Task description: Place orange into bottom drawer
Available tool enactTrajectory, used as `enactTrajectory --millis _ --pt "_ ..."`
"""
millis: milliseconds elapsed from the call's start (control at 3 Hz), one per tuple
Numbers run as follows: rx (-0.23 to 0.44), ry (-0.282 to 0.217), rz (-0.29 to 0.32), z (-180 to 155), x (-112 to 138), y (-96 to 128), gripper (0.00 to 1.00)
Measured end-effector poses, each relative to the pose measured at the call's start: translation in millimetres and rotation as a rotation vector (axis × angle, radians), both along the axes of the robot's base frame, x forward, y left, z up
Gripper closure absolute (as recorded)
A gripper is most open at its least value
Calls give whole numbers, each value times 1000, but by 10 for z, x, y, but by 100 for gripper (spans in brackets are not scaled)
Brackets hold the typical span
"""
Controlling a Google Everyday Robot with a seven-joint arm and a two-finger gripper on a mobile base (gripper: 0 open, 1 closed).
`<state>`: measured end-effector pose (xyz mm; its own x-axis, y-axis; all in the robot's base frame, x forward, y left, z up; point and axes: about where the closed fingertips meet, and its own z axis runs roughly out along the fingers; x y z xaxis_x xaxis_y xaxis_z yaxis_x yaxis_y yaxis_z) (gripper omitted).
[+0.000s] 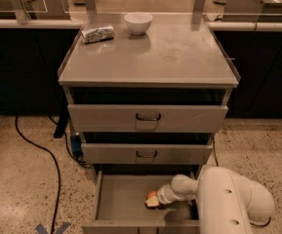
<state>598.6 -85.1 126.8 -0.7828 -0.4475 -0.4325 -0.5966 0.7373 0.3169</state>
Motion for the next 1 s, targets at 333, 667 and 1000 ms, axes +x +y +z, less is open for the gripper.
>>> enactTrajectory --millis 333,667,1000 --pt "-2 27 -42 -143 -8 -134 100" --pt "-2 32 -53 -175 20 -123 100" --pt "-2 32 -53 -175 20 -123 100"
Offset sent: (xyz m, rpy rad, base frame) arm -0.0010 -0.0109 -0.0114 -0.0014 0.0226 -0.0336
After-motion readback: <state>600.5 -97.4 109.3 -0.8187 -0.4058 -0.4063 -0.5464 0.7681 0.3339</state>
